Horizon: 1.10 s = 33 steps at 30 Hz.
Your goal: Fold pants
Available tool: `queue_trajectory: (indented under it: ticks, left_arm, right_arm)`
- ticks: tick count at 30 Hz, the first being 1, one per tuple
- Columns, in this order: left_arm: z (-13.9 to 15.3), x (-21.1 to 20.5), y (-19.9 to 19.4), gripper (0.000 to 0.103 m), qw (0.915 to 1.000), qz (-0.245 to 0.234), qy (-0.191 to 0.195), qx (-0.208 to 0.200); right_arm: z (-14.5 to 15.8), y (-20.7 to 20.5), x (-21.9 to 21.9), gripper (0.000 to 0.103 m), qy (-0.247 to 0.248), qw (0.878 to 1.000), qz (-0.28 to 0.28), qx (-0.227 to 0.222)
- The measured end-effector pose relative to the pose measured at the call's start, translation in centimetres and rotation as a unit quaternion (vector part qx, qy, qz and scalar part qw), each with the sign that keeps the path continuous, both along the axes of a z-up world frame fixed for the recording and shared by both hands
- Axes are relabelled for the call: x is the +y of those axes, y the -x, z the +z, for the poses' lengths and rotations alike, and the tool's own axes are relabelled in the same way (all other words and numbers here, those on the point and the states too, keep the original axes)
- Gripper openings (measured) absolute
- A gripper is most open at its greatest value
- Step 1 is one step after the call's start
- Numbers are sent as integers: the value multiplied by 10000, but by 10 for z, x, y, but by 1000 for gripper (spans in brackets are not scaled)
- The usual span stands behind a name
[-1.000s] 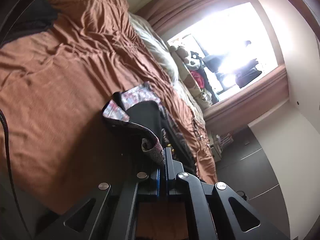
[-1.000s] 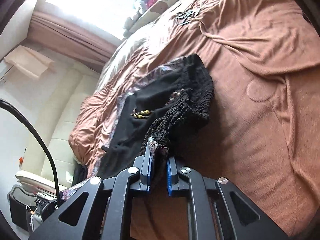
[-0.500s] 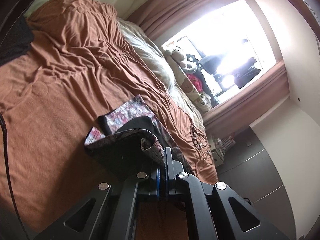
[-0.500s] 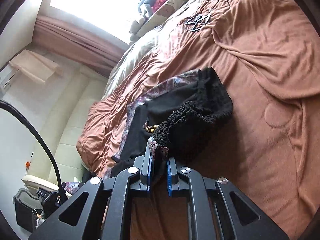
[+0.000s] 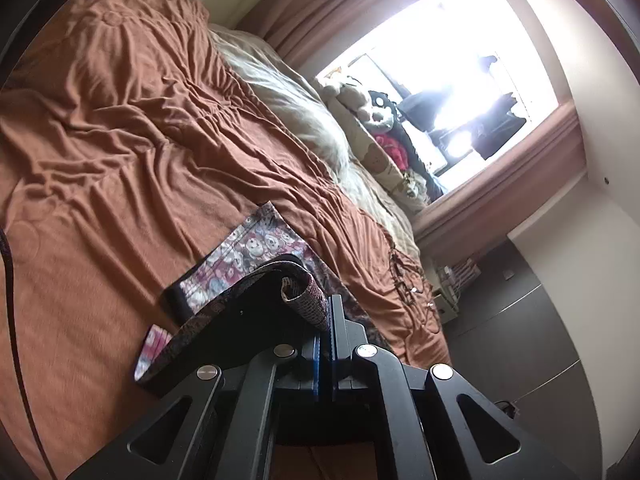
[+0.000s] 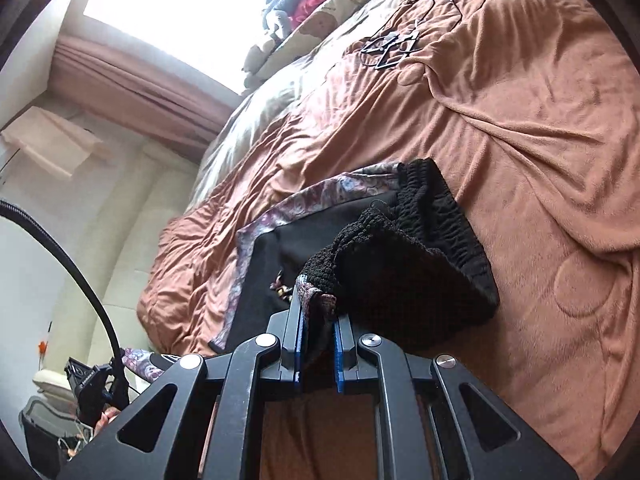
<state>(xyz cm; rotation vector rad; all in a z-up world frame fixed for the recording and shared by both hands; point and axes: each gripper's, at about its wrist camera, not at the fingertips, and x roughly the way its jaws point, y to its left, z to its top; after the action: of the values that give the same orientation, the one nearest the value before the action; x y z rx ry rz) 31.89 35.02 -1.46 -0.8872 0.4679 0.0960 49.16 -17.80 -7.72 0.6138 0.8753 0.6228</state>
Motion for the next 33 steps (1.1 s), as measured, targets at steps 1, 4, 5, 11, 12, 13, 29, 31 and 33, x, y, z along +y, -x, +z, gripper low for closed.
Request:
queue_trajectory:
  ticks: [1,4,5,11,12,13,29,31,33]
  left_arm:
    - [-1,2,-8,3,10000,-30,-12,37]
    - [-7,9,-36,3,9998,-114,-21,146]
    - [-9,11,-46,3,9997,-128,-72,200]
    - [-25,20,-100,3,9979,-224,-302,520]
    - [-30,21,-110,3,9975,-241,-323,582]
    - [-35,23,-119,3,9971,-267,-314,634]
    - [-88,36,-235,28,9833,-497,-999,1437]
    - [-88,39,-236,58,9811,-449,-1159,1483]
    - [-86,41,-233,66,9783,-420,-1394,1476]
  right_arm:
    - [0,-4,2,8,16,10000,-15,0]
    - [-1,-19,9,8,86,9999,-57,13]
    - [-2,-26,12,8,112,9999,-71,27]
    - [-11,-54,20,8,178,9997,-152,102]
    - [-12,-57,21,9,202,9996,-171,109]
    - [-13,-62,23,9,255,9994,-208,112]
    - [-28,-93,40,55,663,9973,-309,-27]
    - [-21,-88,38,77,635,9973,-313,-213]
    - [-11,-80,38,79,802,9948,-353,-513]
